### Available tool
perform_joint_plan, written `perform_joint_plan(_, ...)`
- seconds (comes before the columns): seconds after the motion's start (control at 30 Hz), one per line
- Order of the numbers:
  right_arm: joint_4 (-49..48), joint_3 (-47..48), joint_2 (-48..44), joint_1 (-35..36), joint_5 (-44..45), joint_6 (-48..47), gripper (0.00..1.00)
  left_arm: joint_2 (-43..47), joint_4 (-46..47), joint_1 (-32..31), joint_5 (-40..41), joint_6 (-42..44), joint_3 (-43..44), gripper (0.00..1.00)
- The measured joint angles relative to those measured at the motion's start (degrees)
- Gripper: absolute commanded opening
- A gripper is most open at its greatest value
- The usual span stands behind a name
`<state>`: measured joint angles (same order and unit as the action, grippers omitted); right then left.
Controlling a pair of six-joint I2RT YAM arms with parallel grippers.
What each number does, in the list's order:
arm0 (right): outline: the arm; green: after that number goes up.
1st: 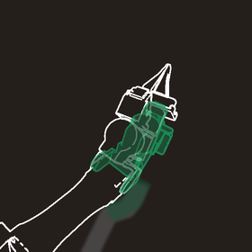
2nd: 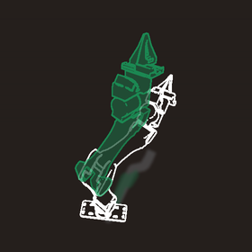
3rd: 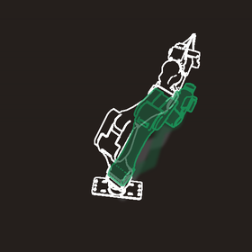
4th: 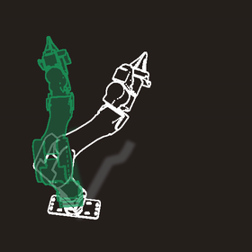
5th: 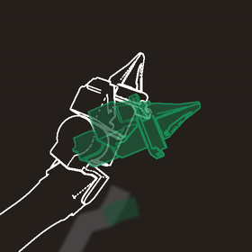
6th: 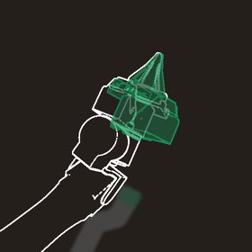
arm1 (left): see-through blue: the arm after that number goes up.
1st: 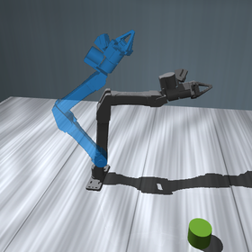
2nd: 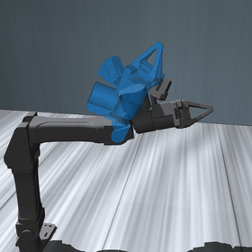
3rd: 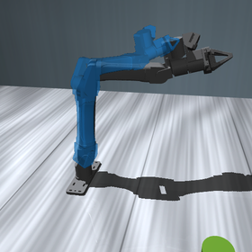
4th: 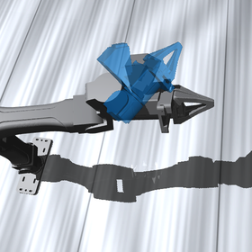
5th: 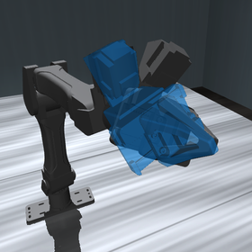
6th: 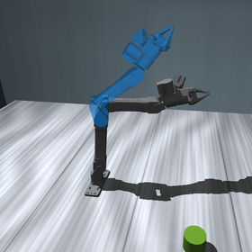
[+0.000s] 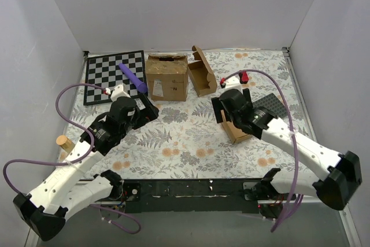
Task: Unpack the express box
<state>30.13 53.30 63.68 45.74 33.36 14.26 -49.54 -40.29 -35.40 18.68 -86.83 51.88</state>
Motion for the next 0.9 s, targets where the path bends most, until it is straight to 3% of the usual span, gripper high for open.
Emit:
perform_joint_plan(0.27, -2.23, 6.40, 12.22, -2.38, 3.43, -4.37, 0.98, 4.55, 0.20, 0.00, -3.52, 1.79, -0.09, 0.98)
perform_joint_plan(0.53, -5.86, 0.15, 13.73, -8.90, -3.96, -9.55, 0.98, 10.10, 0.50, 0.00, -8.90, 2.43, -5.62, 0.98)
perform_joint_plan(0.9, -8.02, -0.17, 19.52, -13.07, -14.16, -12.98, 0.98, 9.53, 2.03, 0.00, -12.90, 2.67, -8.39, 0.98)
